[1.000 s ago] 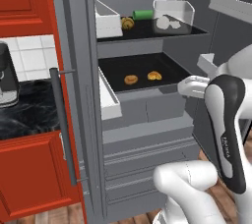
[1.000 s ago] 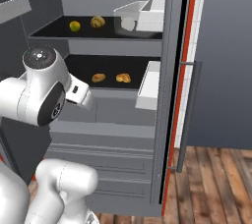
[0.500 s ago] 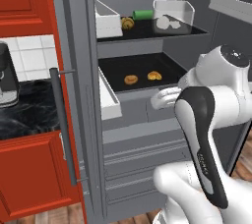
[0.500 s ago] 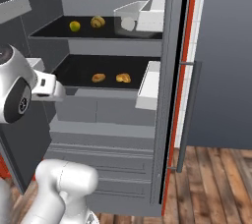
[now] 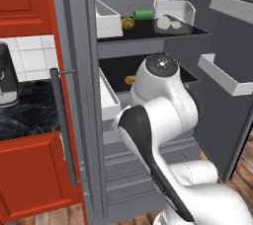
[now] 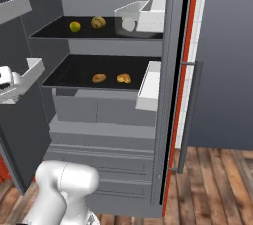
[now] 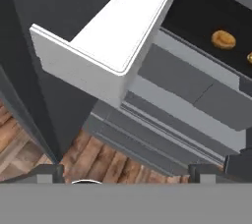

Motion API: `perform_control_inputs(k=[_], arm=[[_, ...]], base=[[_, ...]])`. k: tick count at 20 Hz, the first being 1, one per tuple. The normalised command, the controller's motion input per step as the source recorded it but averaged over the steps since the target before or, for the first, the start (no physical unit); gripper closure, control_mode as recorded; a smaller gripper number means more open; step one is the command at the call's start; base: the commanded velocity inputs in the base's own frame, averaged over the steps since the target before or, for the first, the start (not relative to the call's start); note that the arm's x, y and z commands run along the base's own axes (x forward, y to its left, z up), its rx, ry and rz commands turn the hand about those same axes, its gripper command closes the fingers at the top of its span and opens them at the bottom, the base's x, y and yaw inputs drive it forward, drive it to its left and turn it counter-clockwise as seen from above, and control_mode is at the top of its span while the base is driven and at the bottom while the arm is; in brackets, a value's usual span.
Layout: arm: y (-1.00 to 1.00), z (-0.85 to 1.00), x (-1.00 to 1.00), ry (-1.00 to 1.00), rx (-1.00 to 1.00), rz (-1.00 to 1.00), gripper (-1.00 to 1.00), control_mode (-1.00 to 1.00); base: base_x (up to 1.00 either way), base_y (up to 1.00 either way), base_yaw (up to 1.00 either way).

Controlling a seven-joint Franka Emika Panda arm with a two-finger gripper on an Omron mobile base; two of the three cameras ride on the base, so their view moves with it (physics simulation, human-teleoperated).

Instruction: Place the tupperware on the top shelf of the fridge. Make space for the tupperware among the existing items by rearranging them on the shelves if needed. Close the fridge door when finished.

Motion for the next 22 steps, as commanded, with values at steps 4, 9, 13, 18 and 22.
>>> perform_control_inputs(k=[4, 9, 13, 18, 22], arm=[[1.0, -0.32, 0.17, 0.0, -0.46, 0.16, -1.0, -1.0], [1.0, -0.46, 0.35, 0.0, -0.45, 0.02, -1.0, -1.0], [1.0, -0.54, 0.38, 0.0, -0.46, 0.0, -1.0, -1.0], [1.0, -0.34, -0.47, -0.19, -0.55, 0.0, -1.0, -1.0], [1.0, -0.16, -0.4, -0.17, -0.5, 0.0, -1.0, -1.0]], base=[[0.0, 0.0, 0.0], [0.0, 0.0, 0.0], [0.0, 0.0, 0.0], [0.0, 0.0, 0.0], [0.0, 0.0, 0.0]])
